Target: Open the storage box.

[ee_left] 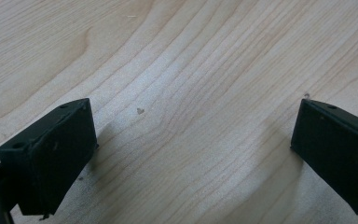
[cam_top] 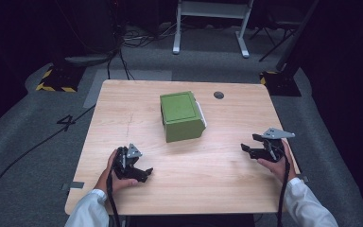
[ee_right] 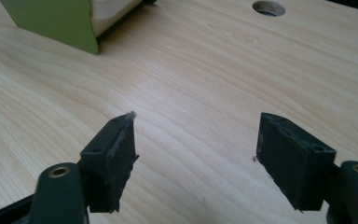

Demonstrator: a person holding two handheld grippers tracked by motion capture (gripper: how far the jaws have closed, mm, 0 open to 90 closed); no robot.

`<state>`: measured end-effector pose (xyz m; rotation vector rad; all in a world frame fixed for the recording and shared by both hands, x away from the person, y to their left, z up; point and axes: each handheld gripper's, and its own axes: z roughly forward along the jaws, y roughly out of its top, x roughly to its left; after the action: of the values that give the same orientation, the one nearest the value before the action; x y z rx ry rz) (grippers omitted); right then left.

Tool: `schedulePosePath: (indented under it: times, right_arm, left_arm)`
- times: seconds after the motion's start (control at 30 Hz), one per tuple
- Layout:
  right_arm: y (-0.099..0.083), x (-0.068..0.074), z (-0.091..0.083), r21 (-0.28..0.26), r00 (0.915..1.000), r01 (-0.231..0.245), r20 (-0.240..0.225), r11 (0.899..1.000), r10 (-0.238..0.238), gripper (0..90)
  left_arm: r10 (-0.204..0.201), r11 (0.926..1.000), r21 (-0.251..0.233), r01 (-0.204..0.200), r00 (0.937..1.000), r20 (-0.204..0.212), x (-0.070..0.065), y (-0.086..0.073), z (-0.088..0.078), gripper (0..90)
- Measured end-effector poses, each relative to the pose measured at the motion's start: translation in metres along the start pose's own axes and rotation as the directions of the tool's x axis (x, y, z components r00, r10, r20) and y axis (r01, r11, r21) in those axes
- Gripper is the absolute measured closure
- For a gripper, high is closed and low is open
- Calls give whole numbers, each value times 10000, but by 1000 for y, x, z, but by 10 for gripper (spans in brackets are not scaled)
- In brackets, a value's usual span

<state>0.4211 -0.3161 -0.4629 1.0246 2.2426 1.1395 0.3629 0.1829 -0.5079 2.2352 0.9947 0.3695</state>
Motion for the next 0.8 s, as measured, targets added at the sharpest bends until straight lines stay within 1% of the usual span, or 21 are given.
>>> schedulePosePath:
  times: [0.07,0.1,0.13,0.17,0.2,0.23,0.27,0.37,0.4,0.43,0.47,0.57,0.63,0.67,0.73,0.8]
  right_arm:
    - [8,1,4,-112,9999,104,-31,9999,-105,310]
    - [8,1,4,-112,9999,104,-31,9999,-105,310]
    - [15,3,7,-175,9994,321,97,9993,-320,315]
    - [15,3,7,-175,9994,321,97,9993,-320,315]
    - [24,4,11,-314,9993,374,86,9988,-372,322]
    - [24,4,11,-314,9993,374,86,9988,-372,322]
    - [28,5,12,-386,9990,436,58,9983,-434,324]
    - [41,9,17,-628,9989,466,14,9969,-466,328]
    - [49,11,20,-770,9992,381,-77,9963,-388,329]
    - [49,11,20,-770,9992,381,-77,9963,-388,329]
    - [56,13,24,-901,9994,307,-133,9955,-320,328]
    - [64,16,32,-1003,9993,221,-272,9947,-250,325]
    - [66,18,34,-993,9992,226,-295,9948,-256,323]
    - [73,23,41,-941,9988,321,-342,9950,-355,319]
    - [76,25,44,-934,9985,374,-371,9949,-410,319]
    - [86,33,51,-1001,9977,490,-424,9938,-535,319]
  left_arm:
    - [-2,10000,-3,2,10000,-5,0,0,0,3]
    - [-2,10000,-3,2,10000,-5,0,0,0,3]
    - [3,10000,1,-3,10000,0,0,0,0,3]
    - [3,10000,1,-3,10000,0,0,0,0,3]
    - [3,10000,1,-3,10000,-2,0,0,0,3]
    - [2,10000,-3,-2,10000,-5,0,0,0,3]
    - [-2,10000,-4,2,10000,-5,0,0,0,3]
    - [-9,10000,-17,9,10000,-5,0,0,0,3]
    - [-17,10000,-11,17,10000,-4,0,-1,0,3]
    - [-17,10000,-11,17,10000,-4,0,-1,0,3]
    - [-8,10000,-12,8,10000,2,0,-1,-1,3]
    - [16,10000,-32,-16,10000,21,0,-1,-1,3]
    - [39,10000,-34,-39,10000,18,0,-2,-1,3]
    - [33,10000,-13,-33,10000,12,0,-2,-2,3]
    - [8,10000,-9,-8,10000,14,0,-2,-2,3]
    - [13,10000,-9,-13,10000,32,0,-3,-2,3]
